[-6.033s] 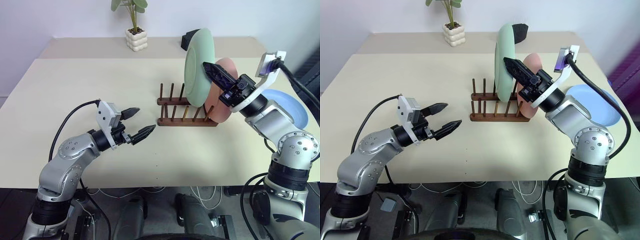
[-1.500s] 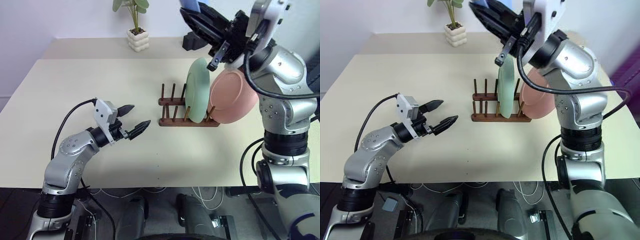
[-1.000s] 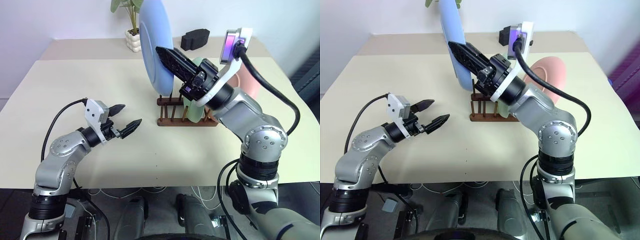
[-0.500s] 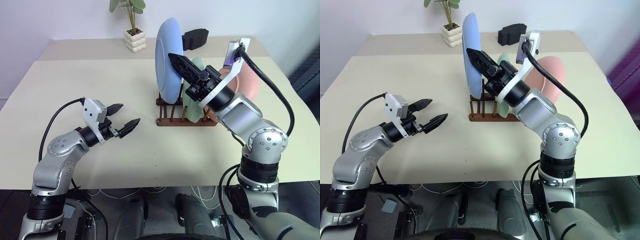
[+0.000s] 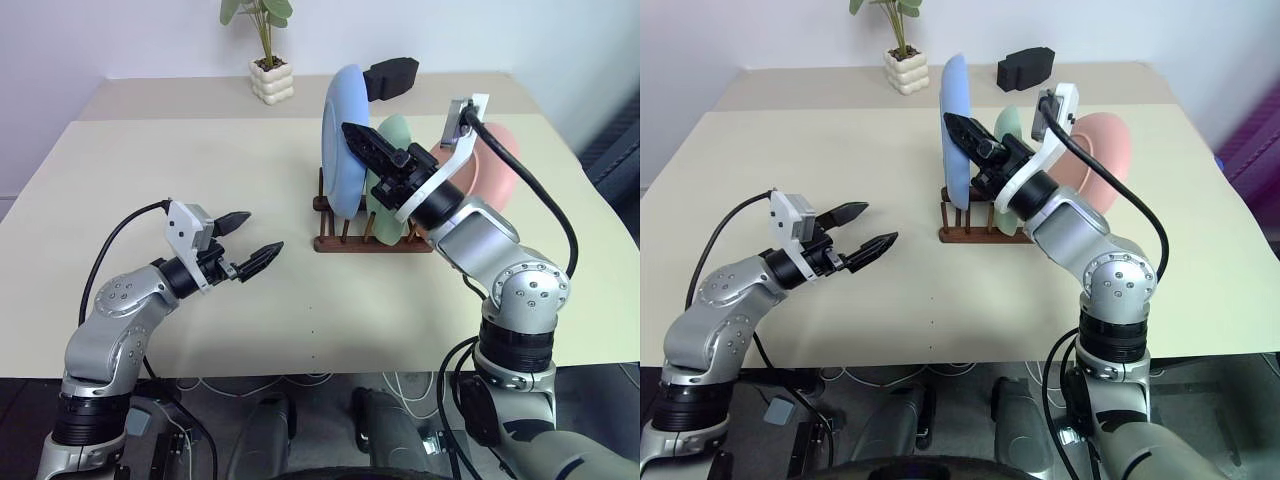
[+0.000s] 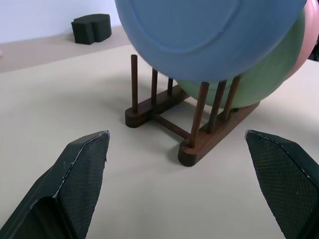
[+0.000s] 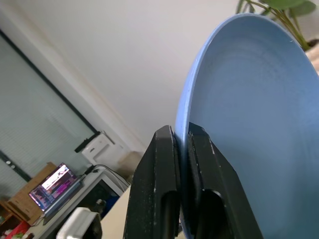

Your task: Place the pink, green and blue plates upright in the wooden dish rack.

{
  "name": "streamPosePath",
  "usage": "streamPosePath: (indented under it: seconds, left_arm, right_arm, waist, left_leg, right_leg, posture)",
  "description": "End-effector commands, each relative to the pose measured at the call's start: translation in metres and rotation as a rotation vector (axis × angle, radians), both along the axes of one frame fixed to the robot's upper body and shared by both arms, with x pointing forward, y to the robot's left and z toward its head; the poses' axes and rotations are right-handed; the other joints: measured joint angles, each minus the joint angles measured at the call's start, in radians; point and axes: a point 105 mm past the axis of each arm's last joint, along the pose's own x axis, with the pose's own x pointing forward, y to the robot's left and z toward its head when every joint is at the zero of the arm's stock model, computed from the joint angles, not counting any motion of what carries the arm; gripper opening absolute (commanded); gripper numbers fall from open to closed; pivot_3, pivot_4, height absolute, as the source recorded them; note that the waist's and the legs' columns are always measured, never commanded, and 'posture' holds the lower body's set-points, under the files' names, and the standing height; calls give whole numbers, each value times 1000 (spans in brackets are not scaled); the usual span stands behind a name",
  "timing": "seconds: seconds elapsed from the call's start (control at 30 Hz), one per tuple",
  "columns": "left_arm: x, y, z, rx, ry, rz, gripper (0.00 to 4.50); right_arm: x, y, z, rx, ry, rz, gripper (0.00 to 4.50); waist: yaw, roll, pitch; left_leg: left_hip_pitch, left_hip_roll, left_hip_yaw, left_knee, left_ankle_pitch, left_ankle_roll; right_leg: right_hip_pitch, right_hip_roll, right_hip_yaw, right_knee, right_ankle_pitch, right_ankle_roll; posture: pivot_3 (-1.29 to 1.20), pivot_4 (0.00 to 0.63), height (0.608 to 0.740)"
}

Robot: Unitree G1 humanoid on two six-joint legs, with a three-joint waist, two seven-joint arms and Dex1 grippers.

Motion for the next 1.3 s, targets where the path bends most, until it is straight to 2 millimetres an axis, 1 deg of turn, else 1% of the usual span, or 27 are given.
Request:
streamPosePath:
  seconds: [0.03, 0.33, 0.43, 0.53, 0.57, 0.6, 0.63, 0.67, 0.87, 0.97, 1.13, 1.2, 1.3]
  left_arm:
    - [-4, -1, 13, 2, -56, -13, 4500]
    - [-4, -3, 12, 3, -56, -17, 4500]
    - [-4, -3, 11, 10, -55, -15, 4500]
    - [-4, -4, 11, 10, -55, -16, 4500]
    - [-4, -4, 11, 10, -55, -16, 4500]
    - [-4, -4, 11, 10, -55, -16, 4500]
    - [-4, -4, 11, 10, -54, -16, 4500]
    - [-4, -4, 11, 10, -54, -16, 4500]
    - [-4, -4, 11, 8, -53, -17, 4500]
    - [-4, -4, 11, 7, -52, -18, 4500]
    - [-4, -6, 11, 2, -56, -24, 4500]
    - [-4, -6, 12, -2, -59, -26, 4500]
    - [-4, -8, 12, -4, -55, -36, 4500]
  right_arm:
    - [-4, 2, 6, 22, -16, 13, 55]
    - [0, 1, 1, 10, 13, 8, 55]
    - [0, 1, -1, 4, 14, 10, 992]
    - [0, 0, -1, 3, 14, 9, 2524]
    - [1, 0, -2, 3, 14, 8, 2956]
    - [1, 0, -2, 2, 14, 8, 3579]
    - [1, 0, -2, 1, 13, 9, 3976]
    - [0, 0, -1, 0, 10, 8, 4468]
    - [0, -1, 3, -20, -26, 1, 4468]
    - [-3, -1, 9, -46, -78, 5, 4468]
    - [-12, -1, 21, -115, -200, 30, 4468]
    - [-16, -2, 25, -179, -271, 29, 4468]
    - [-16, -11, 33, -233, -358, -10, 4468]
  waist:
    - [0, 0, 0]
    - [0, 0, 0]
    - [0, 0, 0]
    - [0, 0, 0]
    - [0, 0, 0]
    - [0, 0, 0]
    - [0, 0, 0]
    - [0, 0, 0]
    - [0, 0, 0]
    - [0, 0, 0]
    - [0, 0, 0]
    - [1, 0, 0]
    - [1, 0, 0]
  left_leg:
    - [0, 0, 0, 0, 0, 0]
    - [0, 0, 0, 0, 0, 0]
    - [0, 0, 0, 0, 0, 0]
    - [0, 0, 0, 0, 0, 0]
    - [0, 1, 0, 0, 0, 0]
    - [0, 1, 0, 0, 0, 0]
    - [0, 1, 0, 0, 0, 0]
    - [0, 1, 0, 0, 0, 0]
    - [0, 1, 0, 0, 0, 0]
    - [-1, 1, 0, 0, 0, 0]
    - [-1, 1, 0, 0, 0, 0]
    - [-2, 1, 0, 0, 0, 0]
    - [-2, 0, 0, 0, 0, 0]
  right_leg:
    - [0, 0, 0, 0, 0, 0]
    - [0, 0, 0, 0, 0, 0]
    - [0, 0, 0, 0, 0, 0]
    - [0, 0, 0, 0, 0, 0]
    - [0, 0, 0, 0, 0, 0]
    - [0, 0, 0, 0, 0, 0]
    - [0, 0, 0, 0, 0, 0]
    - [0, 0, 0, 0, 0, 0]
    - [0, 0, 0, -1, 0, 0]
    - [-1, 0, 0, -1, 0, 0]
    - [-1, 0, 0, -1, 0, 0]
    - [-1, 0, 0, -1, -1, 0]
    - [-1, 0, 0, -2, -1, 0]
  posture:
    - [0, 150, 735]
    - [0, 150, 735]
    - [0, 150, 735]
    - [0, 150, 735]
    - [0, 150, 735]
    - [0, 150, 735]
    - [0, 150, 735]
    - [0, 150, 735]
    - [0, 150, 735]
    - [0, 150, 735]
    - [0, 150, 735]
    - [0, 150, 735]
    - [0, 150, 735]
